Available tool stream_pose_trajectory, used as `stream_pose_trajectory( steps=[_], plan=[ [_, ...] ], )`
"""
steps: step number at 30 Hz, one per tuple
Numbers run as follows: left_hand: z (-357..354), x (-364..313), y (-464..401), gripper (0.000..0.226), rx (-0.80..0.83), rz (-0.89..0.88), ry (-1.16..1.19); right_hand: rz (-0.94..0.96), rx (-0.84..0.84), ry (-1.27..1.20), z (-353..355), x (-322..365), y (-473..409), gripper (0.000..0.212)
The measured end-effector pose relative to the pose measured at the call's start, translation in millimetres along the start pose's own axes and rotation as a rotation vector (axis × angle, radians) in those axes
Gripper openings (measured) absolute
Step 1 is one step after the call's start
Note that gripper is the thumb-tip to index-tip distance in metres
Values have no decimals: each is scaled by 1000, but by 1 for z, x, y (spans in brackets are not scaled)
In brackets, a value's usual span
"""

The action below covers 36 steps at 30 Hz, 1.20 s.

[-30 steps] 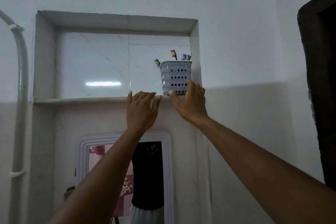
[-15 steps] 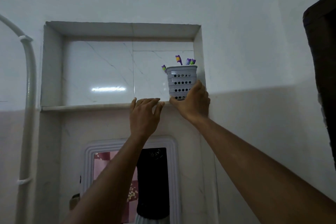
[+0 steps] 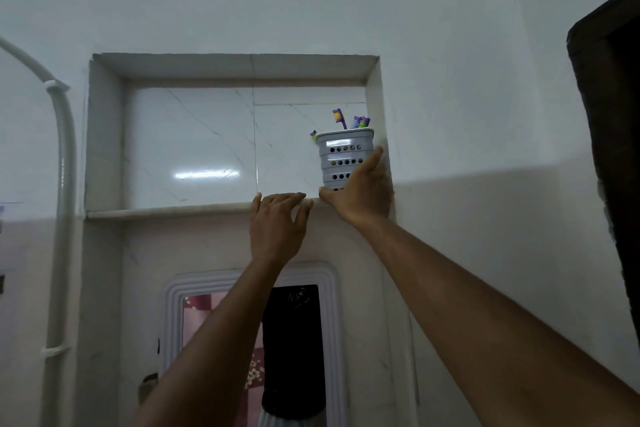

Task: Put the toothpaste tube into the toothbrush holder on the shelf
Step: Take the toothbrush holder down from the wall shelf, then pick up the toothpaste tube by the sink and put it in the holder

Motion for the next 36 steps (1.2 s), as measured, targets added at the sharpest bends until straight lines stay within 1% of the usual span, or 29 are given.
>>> stream_pose_trajectory(
  steps=[5,8,11,13,16,18,21,22,24,26,28,31,36],
  plan=[
    [1,0,-3,42,4,1,17,-26,-45,-134,15,-7,9,154],
    [0,-1,-4,46,12,48,66,-31,-97,-267,29,-9,18,153],
    [5,-12,1,56,20,108,168,-15,-167,-342,48,-9,30,147],
    [14,-18,13,63,3,152,303,0,-206,-347,59,-14,46,140],
    [21,-24,48,69,26,197,454,6,-219,-361,69,-31,81,132],
    [20,-23,75,71,103,226,472,-24,-182,-379,69,-48,105,129],
    [18,-15,121,73,221,294,435,-85,-98,-410,64,-77,143,130],
    [17,-14,137,70,247,310,442,-100,-76,-404,61,-87,155,130],
    [19,-20,170,56,282,293,472,-136,-28,-389,53,-108,184,131],
    [24,-28,199,46,287,269,449,-170,28,-393,44,-129,211,129],
    [24,-26,234,47,314,313,402,-220,99,-393,34,-154,246,127],
    [20,-19,297,52,411,407,363,-294,225,-421,21,-188,302,127],
    [27,-5,406,44,509,602,303,-388,424,-388,4,-235,392,127]
  ],
)
Point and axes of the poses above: each hand's wrist, its own y-axis away from the middle knuckle, its own z-axis out of the back of the hand, x = y × z, the point moved 6 cm from there along -y, towards the middle knuckle
